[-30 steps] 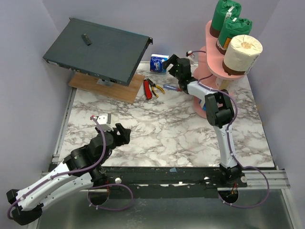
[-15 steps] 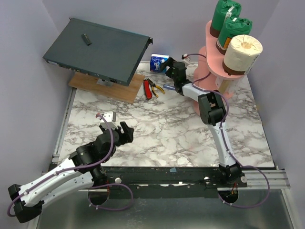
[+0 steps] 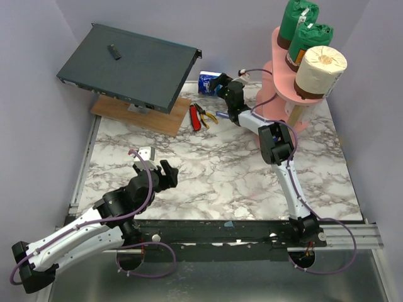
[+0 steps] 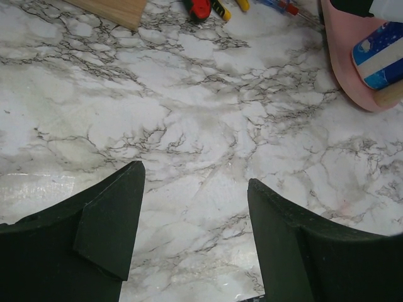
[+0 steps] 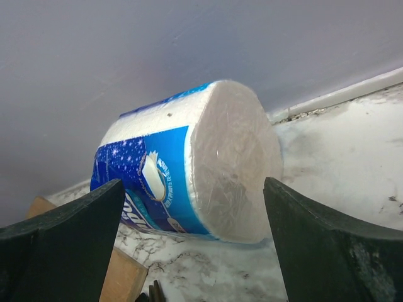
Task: Place and organize the paper towels onto the shelf
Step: Adjust the paper towel at the center of the board.
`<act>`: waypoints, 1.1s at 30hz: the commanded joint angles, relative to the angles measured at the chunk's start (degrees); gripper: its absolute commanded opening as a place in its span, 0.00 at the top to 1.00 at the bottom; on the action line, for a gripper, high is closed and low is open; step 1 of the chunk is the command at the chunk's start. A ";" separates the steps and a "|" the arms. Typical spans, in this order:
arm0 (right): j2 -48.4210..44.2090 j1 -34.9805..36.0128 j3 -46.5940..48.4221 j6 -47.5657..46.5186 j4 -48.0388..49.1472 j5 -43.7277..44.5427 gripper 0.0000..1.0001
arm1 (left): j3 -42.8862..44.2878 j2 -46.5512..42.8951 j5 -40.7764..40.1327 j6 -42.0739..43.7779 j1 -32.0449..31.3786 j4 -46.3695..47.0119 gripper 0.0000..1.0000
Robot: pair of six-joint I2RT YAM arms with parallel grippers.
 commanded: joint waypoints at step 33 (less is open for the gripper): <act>-8.61 0.85 -19.19 0.51 16.71 -9.24 0.85 | -2.76 -1.64 0.88 -0.16 0.16 3.26 0.30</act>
